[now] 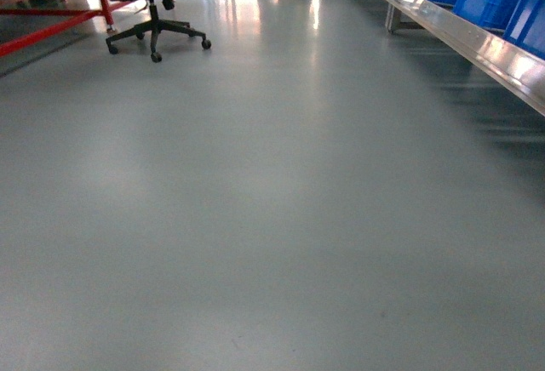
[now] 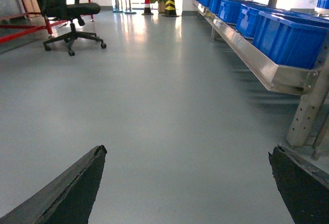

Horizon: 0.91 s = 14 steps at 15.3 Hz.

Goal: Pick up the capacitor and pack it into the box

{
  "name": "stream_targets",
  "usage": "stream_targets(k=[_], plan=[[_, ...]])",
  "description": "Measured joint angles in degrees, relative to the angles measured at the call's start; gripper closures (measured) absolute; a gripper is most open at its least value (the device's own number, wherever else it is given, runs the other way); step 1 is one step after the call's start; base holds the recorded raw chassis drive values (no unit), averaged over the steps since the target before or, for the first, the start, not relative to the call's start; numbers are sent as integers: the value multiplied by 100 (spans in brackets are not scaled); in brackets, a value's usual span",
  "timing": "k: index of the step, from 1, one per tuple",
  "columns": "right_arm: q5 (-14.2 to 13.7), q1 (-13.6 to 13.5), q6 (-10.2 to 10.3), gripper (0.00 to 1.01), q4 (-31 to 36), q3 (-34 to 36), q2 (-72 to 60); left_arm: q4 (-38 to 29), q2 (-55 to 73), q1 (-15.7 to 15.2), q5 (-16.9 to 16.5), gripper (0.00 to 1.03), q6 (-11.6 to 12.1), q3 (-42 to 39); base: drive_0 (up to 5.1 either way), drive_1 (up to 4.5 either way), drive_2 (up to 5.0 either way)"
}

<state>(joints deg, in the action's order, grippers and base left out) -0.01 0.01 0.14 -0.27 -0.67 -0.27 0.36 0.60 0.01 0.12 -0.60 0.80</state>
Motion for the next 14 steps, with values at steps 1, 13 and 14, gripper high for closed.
stream_targets(k=[1,13,14], plan=[[0,0,0,3,4,0,0,2,0,0,-7,62,0,-2,-502,243,243],[0,0,0,3,15,0,0,-7,0,0,-11,62,0,0,-497,249,249],[0,0,0,3,-2,0,0,-9,0,0,-11,62,0,-2,-494,252,252]])
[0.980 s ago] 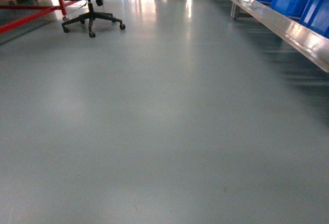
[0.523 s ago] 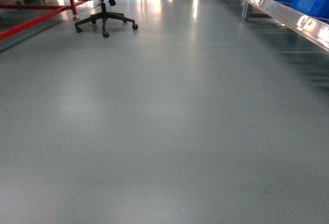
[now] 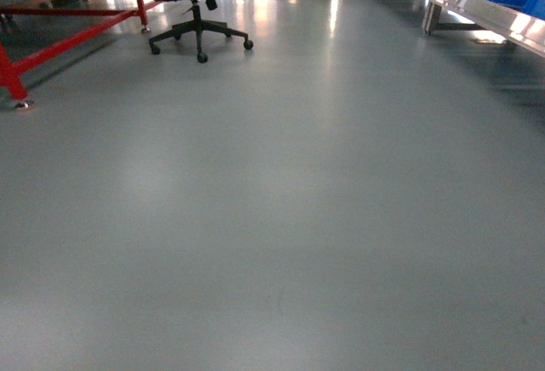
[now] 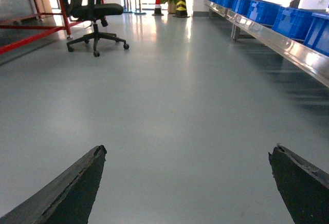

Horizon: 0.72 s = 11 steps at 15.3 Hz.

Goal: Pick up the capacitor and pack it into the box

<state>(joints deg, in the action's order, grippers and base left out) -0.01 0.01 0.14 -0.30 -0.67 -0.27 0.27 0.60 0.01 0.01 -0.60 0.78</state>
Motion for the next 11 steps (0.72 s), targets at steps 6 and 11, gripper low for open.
stream_targets(k=[6,11], plan=[[2,0,0,3,9,0,0,7,0,0,4,62,0,0,-496,250,250],[0,0,0,3,4,0,0,17,0,0,13,62,0,0,-498,247,247]])
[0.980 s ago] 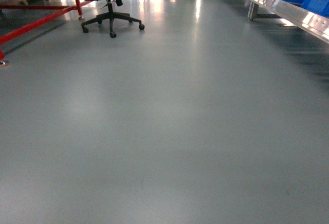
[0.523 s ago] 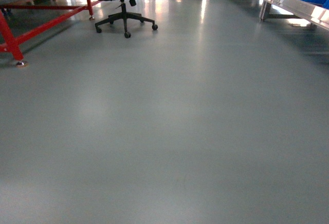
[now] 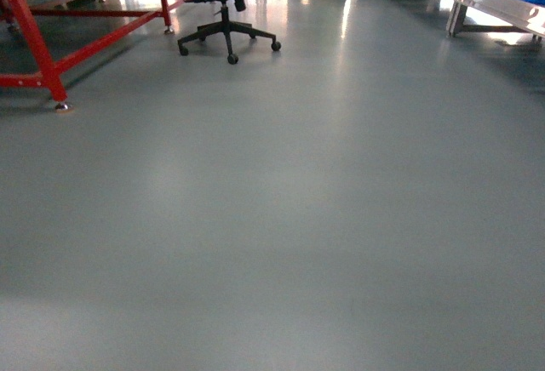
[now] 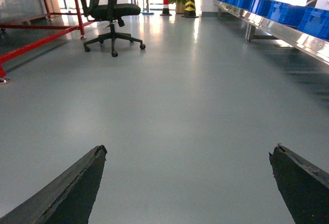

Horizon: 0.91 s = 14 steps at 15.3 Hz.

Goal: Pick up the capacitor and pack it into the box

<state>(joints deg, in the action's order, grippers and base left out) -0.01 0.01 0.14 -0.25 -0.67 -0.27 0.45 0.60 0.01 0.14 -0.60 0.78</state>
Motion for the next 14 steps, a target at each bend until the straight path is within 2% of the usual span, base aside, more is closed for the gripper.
stream_targets(k=[14], plan=[[0,0,0,3,-4,0,0,0,0,0,-11,62,0,0,-501,244,244]])
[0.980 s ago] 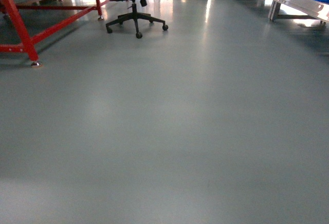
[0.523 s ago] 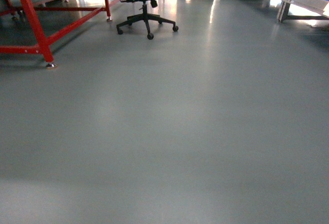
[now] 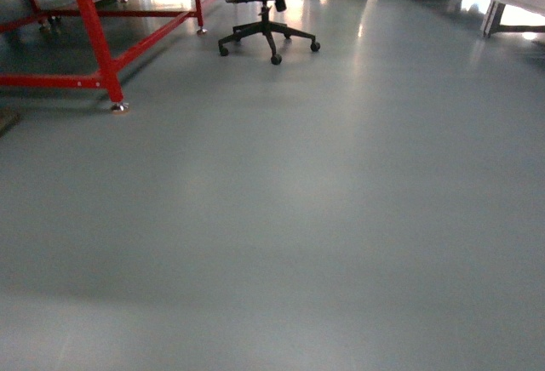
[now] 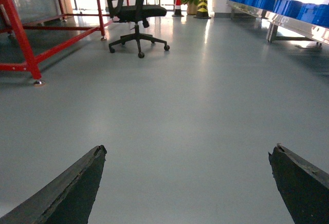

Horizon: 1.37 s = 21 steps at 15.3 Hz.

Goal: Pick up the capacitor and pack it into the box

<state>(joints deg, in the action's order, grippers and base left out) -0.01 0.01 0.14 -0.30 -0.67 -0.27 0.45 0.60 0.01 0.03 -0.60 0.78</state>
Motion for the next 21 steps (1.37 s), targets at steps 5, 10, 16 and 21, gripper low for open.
stream_targets(k=[5,10,16,21], plan=[[2,0,0,3,15,0,0,-7,0,0,4,62,0,2,-506,239,239],[0,0,0,3,4,0,0,-4,0,0,-2,62,2,2,-503,242,242],[2,0,0,3,-9,0,0,-9,0,0,-4,62,0,0,-505,241,241],[-2,0,0,3,13,0,0,-28,0,0,-2,62,0,0,-503,242,242]])
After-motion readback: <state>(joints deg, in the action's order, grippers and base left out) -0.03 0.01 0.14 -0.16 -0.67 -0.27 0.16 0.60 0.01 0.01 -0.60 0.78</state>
